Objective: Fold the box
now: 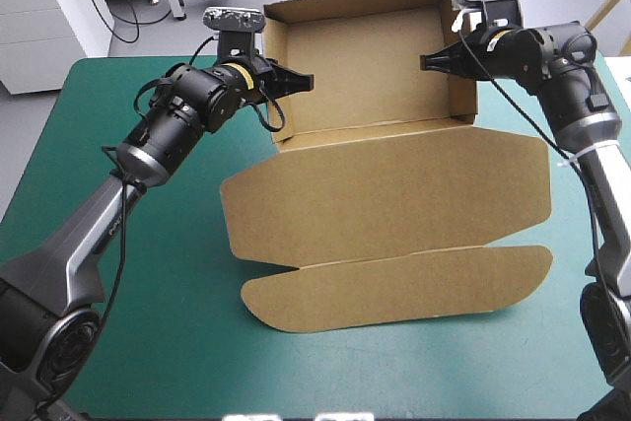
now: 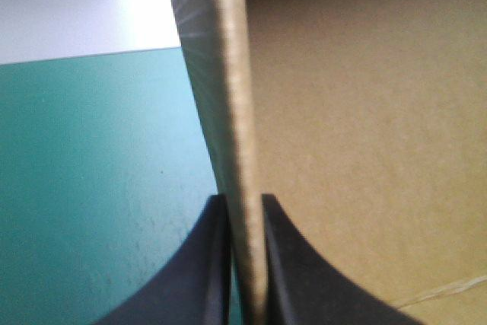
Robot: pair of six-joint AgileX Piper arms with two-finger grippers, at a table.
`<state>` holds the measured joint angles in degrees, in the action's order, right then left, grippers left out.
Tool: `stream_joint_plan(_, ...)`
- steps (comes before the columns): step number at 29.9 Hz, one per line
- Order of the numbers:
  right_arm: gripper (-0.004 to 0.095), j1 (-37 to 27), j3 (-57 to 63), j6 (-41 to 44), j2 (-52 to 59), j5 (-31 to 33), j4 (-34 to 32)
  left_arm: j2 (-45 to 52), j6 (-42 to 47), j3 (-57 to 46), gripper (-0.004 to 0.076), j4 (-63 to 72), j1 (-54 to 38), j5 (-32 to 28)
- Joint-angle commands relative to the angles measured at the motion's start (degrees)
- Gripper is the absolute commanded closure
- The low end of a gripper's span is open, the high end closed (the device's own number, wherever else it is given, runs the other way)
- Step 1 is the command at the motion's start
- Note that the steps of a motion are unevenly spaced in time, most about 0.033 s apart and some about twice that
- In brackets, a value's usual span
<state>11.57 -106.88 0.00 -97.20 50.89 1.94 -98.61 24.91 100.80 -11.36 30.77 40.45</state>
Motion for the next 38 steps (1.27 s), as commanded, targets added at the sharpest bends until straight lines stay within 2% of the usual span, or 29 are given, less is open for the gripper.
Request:
stream_joint_plan(1, 0.0910, 0.32, -1.74, -0.31, 0.47, 0.08, 3.46, 0.69, -3.41, 1.88, 0.0729, 1.76, -0.09, -1.09)
stream_joint_plan(12, 0.0912, 0.32, -1.74, -1.68, -9.92, 10.73, 7.89, -6.93, -15.61, 1.88, 0.0730, 14.05, -6.10, 7.96)
stream_joint_plan(21, 0.0912, 0.32, -1.74, -4.61, -16.24, 14.05, 11.05, -11.52, -16.92, 1.88, 0.0726, 14.35, -6.52, 11.25)
stream_joint_plan(23, 0.0911, 0.32, -1.74, -6.16, -16.32, 14.41, 10.95, -11.95, -17.25, 1.88, 0.0685, 15.32, -6.52, 11.25)
stream_joint_plan(25, 0.0889, 0.32, -1.74, -6.59, -16.32, 14.35, 10.95, -12.21, -17.25, 1.88, 0.0589, 15.69, -6.52, 11.25)
stream_joint_plan(28, 0.0780, 0.32, -1.74, -6.83, -16.32, 14.23, 11.10, -12.21, -17.25, 1.88, 0.0410, 15.67, -6.52, 11.14)
stream_joint_plan(30, 0.0658, 0.32, -1.74, -8.36, -16.32, 14.33, 12.39, -12.21, -17.25, 1.88, 0.0294, 15.67, -6.73, 11.14)
stream_joint_plan(32, 0.0515, 0.32, -1.74, -8.93, -16.32, 14.34, 12.99, -12.21, -17.15, 1.88, 0.0227, 16.28, -6.86, 11.14)
stream_joint_plan(36, 0.0183, 0.32, -1.74, -9.33, -16.32, 15.09, 13.71, -12.09, -17.01, 2.18, 0.0202, 16.52, -6.86, 11.81)
stream_joint_plan(38, 0.0081, 0.32, -1.74, -10.13, -16.09, 15.39, 13.45, -11.93, -17.01, 2.74, 0.0202, 16.51, -6.86, 12.04)
